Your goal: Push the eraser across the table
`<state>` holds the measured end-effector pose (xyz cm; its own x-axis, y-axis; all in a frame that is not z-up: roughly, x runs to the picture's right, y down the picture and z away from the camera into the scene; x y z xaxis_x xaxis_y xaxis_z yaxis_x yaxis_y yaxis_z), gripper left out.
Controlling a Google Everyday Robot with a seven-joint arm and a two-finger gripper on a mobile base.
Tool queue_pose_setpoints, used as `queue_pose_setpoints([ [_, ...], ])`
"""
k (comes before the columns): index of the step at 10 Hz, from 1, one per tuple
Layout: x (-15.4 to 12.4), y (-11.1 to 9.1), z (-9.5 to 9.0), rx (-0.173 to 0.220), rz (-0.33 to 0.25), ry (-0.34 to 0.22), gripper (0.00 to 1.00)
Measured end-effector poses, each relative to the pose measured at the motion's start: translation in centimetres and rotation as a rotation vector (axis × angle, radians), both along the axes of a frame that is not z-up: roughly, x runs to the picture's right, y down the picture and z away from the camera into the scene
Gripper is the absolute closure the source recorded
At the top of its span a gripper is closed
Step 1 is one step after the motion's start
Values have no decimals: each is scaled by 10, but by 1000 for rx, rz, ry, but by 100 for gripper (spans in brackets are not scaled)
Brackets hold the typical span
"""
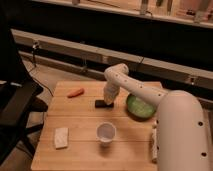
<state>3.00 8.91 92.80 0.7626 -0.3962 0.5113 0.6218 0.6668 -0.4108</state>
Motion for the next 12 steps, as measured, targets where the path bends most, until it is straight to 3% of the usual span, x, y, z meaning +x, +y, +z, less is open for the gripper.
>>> queue_pose_setpoints([
  [12, -6, -2, 1, -5, -13, -18, 100],
])
